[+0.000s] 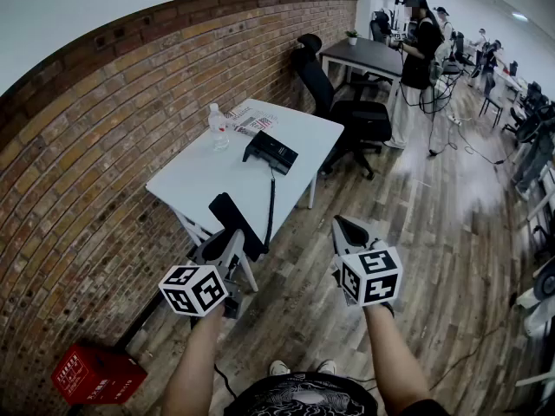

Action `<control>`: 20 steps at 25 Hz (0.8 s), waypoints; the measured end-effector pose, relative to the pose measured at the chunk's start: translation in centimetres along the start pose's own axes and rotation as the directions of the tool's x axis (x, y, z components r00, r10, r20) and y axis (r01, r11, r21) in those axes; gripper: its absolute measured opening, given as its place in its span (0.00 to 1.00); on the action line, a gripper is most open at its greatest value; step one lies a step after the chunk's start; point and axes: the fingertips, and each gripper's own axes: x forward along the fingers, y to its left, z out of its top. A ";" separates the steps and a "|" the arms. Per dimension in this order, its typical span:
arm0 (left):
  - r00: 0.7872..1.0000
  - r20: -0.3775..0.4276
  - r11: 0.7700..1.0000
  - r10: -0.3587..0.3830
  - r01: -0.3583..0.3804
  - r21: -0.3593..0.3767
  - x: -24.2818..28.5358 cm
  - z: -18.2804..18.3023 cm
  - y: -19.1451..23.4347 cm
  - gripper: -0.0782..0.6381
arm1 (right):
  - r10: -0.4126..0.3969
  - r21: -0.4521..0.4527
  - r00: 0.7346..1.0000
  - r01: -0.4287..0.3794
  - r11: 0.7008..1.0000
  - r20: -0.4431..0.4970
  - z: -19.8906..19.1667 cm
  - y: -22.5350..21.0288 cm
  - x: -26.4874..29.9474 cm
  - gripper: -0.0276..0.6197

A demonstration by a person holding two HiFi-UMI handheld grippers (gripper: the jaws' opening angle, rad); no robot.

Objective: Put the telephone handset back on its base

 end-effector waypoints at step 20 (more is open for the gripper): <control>0.999 -0.046 1.000 -0.007 0.008 0.019 5.3 -0.1 4.1 0.21 | -0.039 0.029 0.999 0.039 0.999 -0.002 -0.6 -1.6 4.1 0.05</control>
